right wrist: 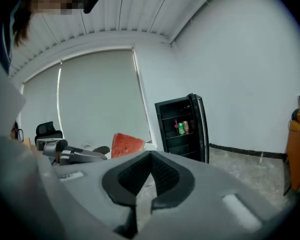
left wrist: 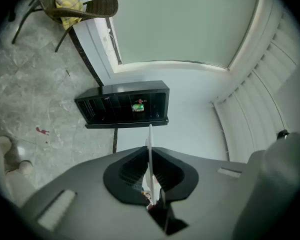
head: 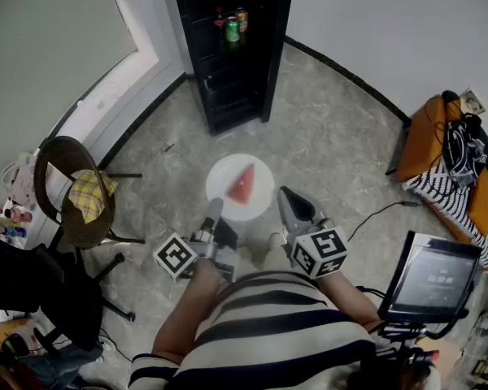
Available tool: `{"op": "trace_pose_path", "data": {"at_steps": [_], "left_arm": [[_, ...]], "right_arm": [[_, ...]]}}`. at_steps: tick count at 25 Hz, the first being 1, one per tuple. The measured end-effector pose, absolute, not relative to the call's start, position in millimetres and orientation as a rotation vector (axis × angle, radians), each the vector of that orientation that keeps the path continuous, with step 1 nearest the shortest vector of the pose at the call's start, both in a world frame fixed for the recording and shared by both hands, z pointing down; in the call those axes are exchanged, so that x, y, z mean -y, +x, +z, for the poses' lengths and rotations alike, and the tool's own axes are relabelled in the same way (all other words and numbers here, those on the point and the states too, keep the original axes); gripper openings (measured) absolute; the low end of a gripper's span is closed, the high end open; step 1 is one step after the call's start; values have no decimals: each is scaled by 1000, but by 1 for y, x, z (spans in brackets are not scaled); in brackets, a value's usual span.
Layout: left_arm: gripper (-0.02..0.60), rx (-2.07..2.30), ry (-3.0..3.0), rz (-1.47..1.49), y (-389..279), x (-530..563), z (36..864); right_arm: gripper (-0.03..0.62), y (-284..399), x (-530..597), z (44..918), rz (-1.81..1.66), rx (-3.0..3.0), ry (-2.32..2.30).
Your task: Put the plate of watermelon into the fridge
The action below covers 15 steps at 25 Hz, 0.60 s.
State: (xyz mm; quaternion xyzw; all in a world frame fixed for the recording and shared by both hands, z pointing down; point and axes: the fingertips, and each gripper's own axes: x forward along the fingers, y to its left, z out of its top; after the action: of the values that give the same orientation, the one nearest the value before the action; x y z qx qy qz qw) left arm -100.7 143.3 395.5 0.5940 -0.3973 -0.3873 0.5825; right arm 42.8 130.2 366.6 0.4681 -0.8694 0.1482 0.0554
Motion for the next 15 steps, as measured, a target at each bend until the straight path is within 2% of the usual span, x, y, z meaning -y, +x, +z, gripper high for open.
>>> {"op": "trace_pose_path", "data": {"at_steps": [15], "left_arm": [[15,907,1386,-906,-97,-141,394]], "right_arm": [[-3,43,-129,367,476,2650,1436]]}}
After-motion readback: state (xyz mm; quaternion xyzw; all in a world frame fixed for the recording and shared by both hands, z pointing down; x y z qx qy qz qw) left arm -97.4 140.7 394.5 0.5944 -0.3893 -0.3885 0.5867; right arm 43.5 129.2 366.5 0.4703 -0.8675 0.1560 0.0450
